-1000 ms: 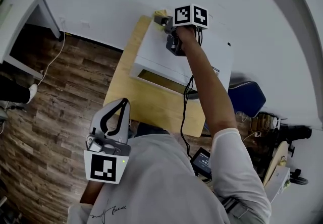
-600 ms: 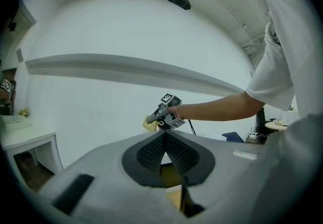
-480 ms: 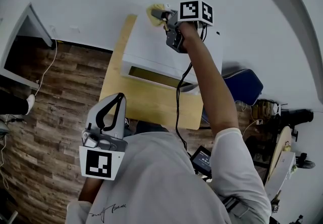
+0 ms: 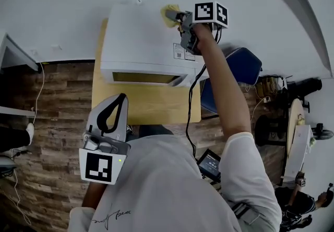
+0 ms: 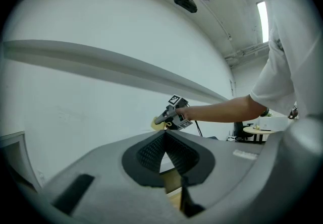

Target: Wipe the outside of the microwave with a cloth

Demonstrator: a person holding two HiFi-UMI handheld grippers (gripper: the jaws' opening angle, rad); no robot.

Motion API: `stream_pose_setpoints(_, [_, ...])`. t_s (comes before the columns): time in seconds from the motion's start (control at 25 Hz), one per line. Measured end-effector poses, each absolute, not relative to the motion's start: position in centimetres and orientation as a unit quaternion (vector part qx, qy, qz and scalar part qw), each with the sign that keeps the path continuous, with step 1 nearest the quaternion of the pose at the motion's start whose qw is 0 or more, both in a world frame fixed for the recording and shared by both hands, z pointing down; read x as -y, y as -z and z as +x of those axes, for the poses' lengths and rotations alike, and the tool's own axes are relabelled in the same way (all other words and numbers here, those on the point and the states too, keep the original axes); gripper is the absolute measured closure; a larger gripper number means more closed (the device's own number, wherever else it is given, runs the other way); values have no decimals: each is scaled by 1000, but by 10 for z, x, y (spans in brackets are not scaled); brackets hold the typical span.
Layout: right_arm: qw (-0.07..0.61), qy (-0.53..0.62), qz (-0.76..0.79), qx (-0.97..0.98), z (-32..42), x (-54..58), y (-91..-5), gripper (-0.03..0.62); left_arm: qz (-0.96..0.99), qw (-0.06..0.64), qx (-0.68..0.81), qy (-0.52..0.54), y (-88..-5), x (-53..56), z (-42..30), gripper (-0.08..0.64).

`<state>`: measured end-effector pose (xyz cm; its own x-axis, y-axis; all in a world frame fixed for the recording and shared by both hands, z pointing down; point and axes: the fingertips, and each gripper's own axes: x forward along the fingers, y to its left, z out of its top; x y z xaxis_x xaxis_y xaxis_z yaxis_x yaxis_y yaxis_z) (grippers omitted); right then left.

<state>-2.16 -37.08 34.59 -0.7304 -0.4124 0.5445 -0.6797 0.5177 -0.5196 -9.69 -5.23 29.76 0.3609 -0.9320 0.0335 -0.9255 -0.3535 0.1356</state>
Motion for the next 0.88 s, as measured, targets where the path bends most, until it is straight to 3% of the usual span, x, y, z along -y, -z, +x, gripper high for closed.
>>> stream_pose_setpoints(0.52, [155,-385,449,791,150,399,-357,472,867,69,493,14,-296,88,-47,569])
stream_pose_setpoints(0.88, [198,-375,497,758,210,399,-384,472,880,69,469,12,-295,108,-27,569])
